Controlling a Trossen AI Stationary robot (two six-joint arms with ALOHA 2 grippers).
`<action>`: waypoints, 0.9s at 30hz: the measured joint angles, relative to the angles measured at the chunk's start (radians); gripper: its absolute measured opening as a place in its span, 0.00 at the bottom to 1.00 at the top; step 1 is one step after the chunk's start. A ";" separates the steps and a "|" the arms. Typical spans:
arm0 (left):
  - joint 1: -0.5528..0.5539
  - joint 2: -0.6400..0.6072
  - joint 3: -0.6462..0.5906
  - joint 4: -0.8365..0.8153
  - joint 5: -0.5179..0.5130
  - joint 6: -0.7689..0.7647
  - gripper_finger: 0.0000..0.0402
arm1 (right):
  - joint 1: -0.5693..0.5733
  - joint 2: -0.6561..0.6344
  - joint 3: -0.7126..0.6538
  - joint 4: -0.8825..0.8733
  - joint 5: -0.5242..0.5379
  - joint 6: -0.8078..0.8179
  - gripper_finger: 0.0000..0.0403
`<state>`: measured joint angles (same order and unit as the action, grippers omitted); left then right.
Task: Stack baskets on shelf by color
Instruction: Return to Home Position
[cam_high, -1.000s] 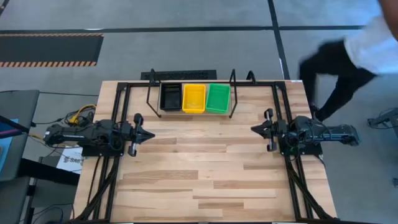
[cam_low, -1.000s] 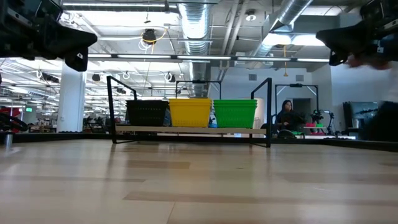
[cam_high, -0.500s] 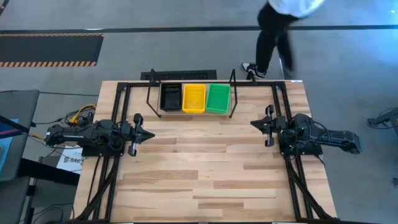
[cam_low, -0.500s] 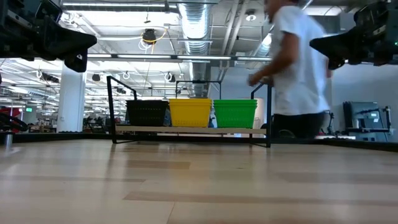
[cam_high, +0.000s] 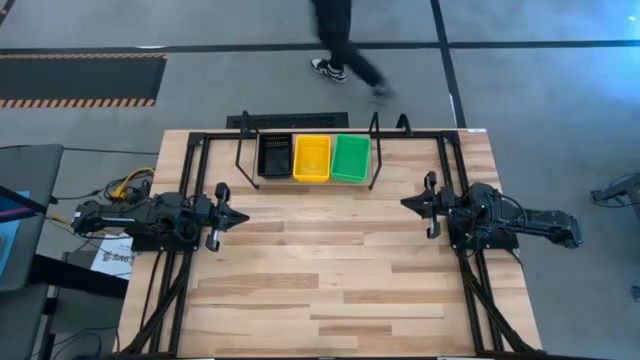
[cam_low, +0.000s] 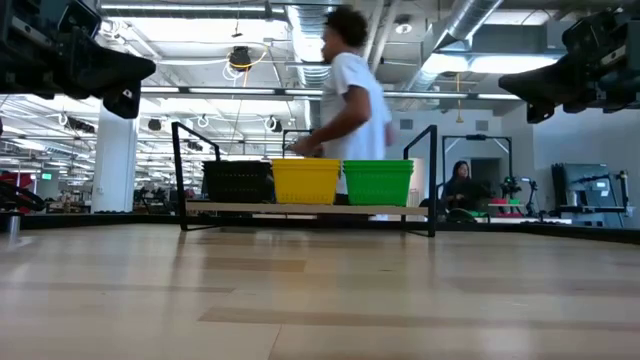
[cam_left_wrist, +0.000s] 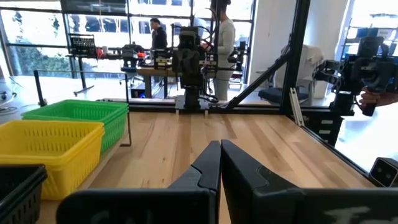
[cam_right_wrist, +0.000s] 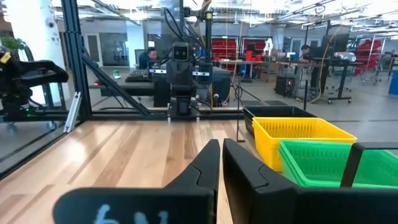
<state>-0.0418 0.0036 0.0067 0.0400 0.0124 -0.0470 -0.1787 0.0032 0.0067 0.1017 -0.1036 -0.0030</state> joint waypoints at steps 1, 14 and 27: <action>0.000 0.000 0.000 -0.004 0.000 -0.001 0.00 | 0.000 0.000 0.000 0.000 0.000 0.005 0.11; 0.000 0.000 0.000 -0.004 -0.001 0.022 0.00 | 0.001 0.000 -0.001 -0.005 0.002 0.030 0.11; 0.000 0.000 0.000 -0.004 -0.001 0.018 0.00 | 0.001 0.000 -0.002 -0.045 0.001 0.030 0.11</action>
<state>-0.0418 0.0040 0.0063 0.0357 0.0116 -0.0288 -0.1776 0.0035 0.0051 0.0568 -0.1022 0.0269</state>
